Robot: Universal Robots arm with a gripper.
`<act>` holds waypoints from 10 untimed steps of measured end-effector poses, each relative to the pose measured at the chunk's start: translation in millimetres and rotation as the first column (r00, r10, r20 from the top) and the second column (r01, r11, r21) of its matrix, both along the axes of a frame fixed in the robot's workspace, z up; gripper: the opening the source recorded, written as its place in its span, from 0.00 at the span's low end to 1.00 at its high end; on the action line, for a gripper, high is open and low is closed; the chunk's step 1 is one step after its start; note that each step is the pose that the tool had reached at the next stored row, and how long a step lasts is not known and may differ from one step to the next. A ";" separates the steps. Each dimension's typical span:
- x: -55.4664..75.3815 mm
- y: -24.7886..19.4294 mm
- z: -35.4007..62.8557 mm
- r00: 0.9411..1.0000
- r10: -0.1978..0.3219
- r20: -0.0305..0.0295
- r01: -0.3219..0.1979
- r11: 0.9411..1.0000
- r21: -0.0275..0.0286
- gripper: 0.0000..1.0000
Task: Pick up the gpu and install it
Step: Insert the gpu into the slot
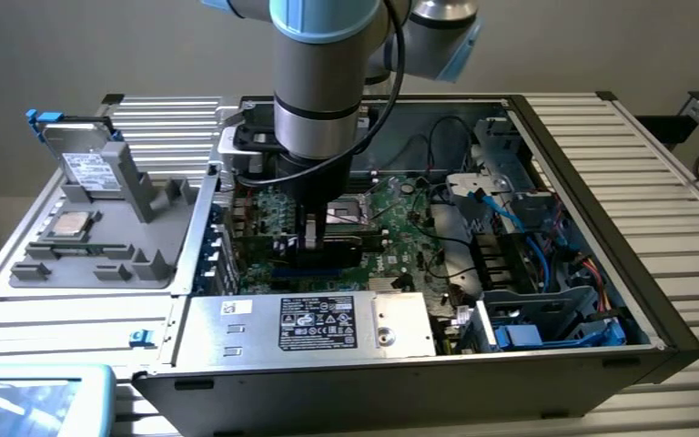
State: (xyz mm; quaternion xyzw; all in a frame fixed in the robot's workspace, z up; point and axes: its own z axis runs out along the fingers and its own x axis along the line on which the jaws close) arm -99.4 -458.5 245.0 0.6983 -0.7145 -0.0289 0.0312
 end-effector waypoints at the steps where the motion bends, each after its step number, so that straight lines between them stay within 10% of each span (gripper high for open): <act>1: -0.1 0.5 0.0 1.000 0.000 0.000 0.000 1.000 0.000 0.29; 10: -0.1 2.6 -0.2 1.000 0.000 0.000 0.000 1.000 -0.006 0.29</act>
